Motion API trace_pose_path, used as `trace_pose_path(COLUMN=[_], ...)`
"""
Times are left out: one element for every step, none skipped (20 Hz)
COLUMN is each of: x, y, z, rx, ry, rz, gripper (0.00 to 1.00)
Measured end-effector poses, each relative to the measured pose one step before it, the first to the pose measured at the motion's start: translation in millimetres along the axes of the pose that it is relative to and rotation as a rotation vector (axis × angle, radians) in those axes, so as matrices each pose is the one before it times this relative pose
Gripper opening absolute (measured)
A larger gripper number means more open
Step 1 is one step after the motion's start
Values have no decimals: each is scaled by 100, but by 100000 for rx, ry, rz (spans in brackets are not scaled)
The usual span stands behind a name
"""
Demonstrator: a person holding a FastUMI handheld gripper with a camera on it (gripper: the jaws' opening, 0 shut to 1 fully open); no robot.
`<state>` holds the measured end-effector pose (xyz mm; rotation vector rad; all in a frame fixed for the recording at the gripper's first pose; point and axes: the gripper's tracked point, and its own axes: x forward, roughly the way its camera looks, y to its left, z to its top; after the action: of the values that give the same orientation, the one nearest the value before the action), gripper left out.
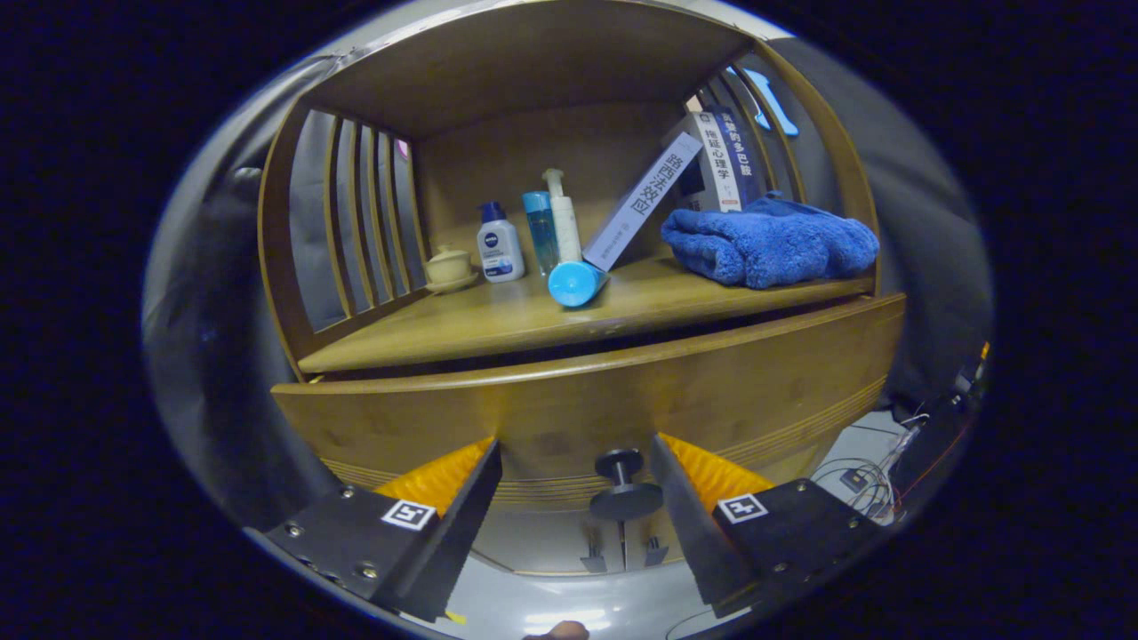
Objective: Pull open the drawer, take out the items inside it, and place them on the countertop above the cabinet.
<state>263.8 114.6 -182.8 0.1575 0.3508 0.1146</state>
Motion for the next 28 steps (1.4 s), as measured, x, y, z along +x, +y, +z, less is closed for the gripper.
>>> trace_pose_path(x=[58, 198, 313, 275, 299, 196, 216, 71, 181, 4, 79, 121, 42, 178, -83, 19, 68, 76, -43, 102, 155, -113, 93, 12, 7, -30, -24, -28], y=[-103, 46, 11, 85, 63, 19, -18, 78, 4, 22, 61, 54, 10, 7, 1, 40, -26, 25, 19, -12, 95, -86, 110, 53, -70, -34, 16, 5], z=[-13, 96, 32, 111, 53, 82, 52, 69, 17, 67, 19, 103, 22, -2, 50, 33, -2, -4, -1, 101, -54, -55, 207, 55, -101, -14, -6, 15], rx=[112, -18, -128, -15, 7, -33, 156, 70, -90, 126, 102, -1, 79, 97, -130, 152, 324, 276, 56, -147, 53, -94, 657, 95, -186, -303, 103, 258], ry=[-341, -193, -82, 116, 200, 9, 100, -186, -36, -218, -80, -115, 13, 93, -182, -208, -501, -121, -107, 75, 559, -564, 79, -251, 96, 150, 8, -6], rz=[170, 38, -168, -164, -185, -113, 122, 227, 116, -4, -76, -20, -6, -4, -75, -37, -8, 12, -115, -248, -422, -346, 94, 103, 69, 1, 46, 67], gripper=[99, 99, 99, 99, 99, 99, 99, 99, 99, 99, 100, 99, 99, 99, 99, 99, 99, 100, 100, 100, 99, 99, 100, 100, 100, 100, 100, 100])
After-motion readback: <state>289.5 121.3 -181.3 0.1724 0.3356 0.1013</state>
